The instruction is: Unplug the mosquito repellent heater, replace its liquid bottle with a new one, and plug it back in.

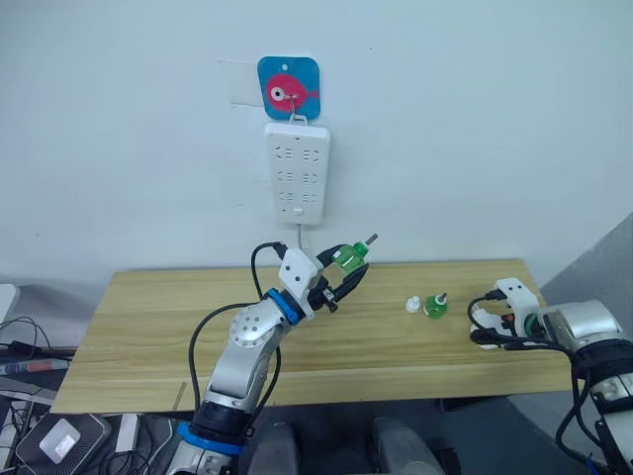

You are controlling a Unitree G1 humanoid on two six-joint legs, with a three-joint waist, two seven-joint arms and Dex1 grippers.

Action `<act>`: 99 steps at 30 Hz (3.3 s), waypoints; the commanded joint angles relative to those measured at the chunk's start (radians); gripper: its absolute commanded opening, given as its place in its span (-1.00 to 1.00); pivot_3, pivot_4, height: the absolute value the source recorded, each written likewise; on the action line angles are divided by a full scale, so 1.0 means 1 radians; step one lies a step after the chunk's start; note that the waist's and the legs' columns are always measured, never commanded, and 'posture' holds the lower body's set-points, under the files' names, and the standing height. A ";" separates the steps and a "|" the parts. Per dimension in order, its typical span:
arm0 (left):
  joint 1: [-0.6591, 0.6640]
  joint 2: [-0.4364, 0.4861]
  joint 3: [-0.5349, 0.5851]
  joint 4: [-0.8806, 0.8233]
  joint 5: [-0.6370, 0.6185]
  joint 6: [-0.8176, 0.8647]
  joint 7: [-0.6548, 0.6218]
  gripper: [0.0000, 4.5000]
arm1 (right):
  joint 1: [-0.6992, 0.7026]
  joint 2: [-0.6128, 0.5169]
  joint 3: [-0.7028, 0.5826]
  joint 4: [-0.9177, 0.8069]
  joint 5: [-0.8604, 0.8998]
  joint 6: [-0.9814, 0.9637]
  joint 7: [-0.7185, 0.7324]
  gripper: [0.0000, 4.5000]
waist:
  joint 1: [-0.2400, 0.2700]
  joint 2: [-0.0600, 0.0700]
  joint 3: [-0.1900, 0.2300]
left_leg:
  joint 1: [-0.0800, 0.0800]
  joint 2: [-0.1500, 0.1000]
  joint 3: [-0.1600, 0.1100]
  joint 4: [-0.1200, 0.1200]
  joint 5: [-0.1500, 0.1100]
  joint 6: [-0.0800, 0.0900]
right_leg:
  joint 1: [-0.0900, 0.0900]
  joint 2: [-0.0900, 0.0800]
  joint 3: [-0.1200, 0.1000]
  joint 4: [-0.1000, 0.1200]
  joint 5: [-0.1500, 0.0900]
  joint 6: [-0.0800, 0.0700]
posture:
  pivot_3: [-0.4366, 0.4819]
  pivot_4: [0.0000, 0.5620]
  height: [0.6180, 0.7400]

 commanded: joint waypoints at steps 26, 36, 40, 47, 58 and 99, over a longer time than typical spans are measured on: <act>0.028 0.189 -0.044 -0.232 -0.183 0.138 -0.264 0.00 | -0.093 -0.224 -0.323 -0.330 0.601 0.644 0.540 0.33 | 0.004 0.007 0.013 | 0.002 0.000 0.001 -0.009 0.000 0.000 | 0.001 0.000 0.000 -0.008 0.000 0.000 | -0.15 -0.41 1.00; -0.069 0.183 -0.077 -0.146 -0.157 0.084 -0.327 0.00 | -0.103 -0.123 -0.396 -0.390 1.067 0.675 0.163 0.33 | 0.004 0.003 0.015 | -0.004 0.000 0.001 -0.009 -0.003 0.004 | -0.001 -0.002 -0.001 -0.015 0.000 0.000 | -0.22 -0.41 1.00; -0.077 0.176 -0.084 -0.141 -0.154 0.080 -0.336 0.00 | -0.105 -0.100 -0.411 -0.372 1.216 0.675 0.005 0.33 | 0.003 0.003 0.015 | -0.005 0.000 0.002 -0.009 -0.003 0.005 | -0.002 -0.002 -0.001 -0.015 0.000 0.000 | -0.23 -0.41 1.00; -0.084 0.166 -0.085 -0.134 -0.148 0.079 -0.335 0.00 | -0.094 -0.082 -0.414 -0.369 1.359 0.675 -0.164 0.33 | 0.003 0.003 0.015 | -0.006 0.000 0.002 -0.009 -0.003 0.005 | -0.002 -0.002 -0.001 -0.015 0.000 0.000 | -0.21 -0.40 1.00; -0.088 0.158 -0.086 -0.138 -0.144 0.082 -0.332 0.00 | -0.088 -0.053 -0.389 -0.380 1.486 0.638 -0.315 0.33 | -0.001 0.003 0.015 | -0.006 0.000 0.002 -0.009 -0.003 0.005 | -0.002 -0.002 -0.001 -0.015 0.000 0.000 | -0.19 -0.39 1.00; -0.141 0.149 -0.128 -0.100 -0.122 0.067 -0.369 0.00 | -0.041 -0.135 -0.216 -0.521 1.758 0.445 -0.473 0.33 | -0.002 0.003 0.015 | -0.006 0.000 0.002 -0.009 -0.003 0.005 | -0.002 -0.002 -0.001 -0.015 0.000 0.000 | -0.20 -0.44 1.00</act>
